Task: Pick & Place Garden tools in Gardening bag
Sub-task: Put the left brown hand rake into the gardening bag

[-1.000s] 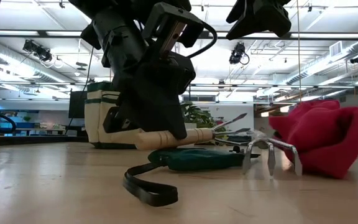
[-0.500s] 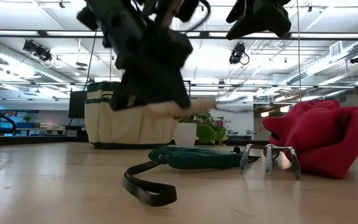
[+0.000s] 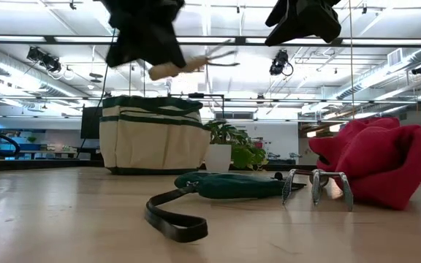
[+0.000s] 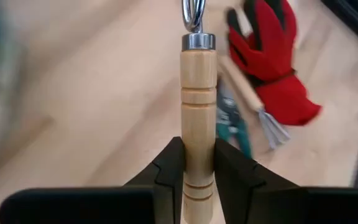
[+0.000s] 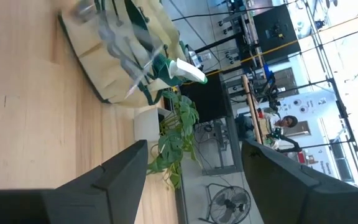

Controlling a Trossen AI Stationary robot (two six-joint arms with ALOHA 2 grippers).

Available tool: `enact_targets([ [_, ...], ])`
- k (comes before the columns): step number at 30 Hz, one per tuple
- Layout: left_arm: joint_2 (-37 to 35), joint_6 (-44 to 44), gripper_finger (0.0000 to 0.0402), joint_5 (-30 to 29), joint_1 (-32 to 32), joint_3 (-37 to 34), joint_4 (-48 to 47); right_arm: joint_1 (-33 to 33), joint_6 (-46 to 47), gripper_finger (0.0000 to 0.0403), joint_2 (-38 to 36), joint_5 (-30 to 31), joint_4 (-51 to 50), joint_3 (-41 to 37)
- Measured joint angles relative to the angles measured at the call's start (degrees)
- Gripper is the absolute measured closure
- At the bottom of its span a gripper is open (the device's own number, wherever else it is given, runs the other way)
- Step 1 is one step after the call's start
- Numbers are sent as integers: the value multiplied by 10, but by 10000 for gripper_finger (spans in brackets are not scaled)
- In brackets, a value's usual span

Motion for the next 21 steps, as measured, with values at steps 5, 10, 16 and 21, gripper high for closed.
enact_targets([
  [5, -48, -11, 330, -87, -9, 0, -71, 0, 0, 142, 0, 0, 1, 0],
  [10, -81, -11, 330, -173, -16, -1, -121, 0, 0, 142, 0, 0, 5, 0],
  [16, -107, -12, 330, -264, -16, 0, -187, 0, 0, 142, 0, 0, 6, 0],
  [21, -111, -30, 330, -322, -14, 0, -247, -1, -2, 142, 0, 0, 9, 0],
])
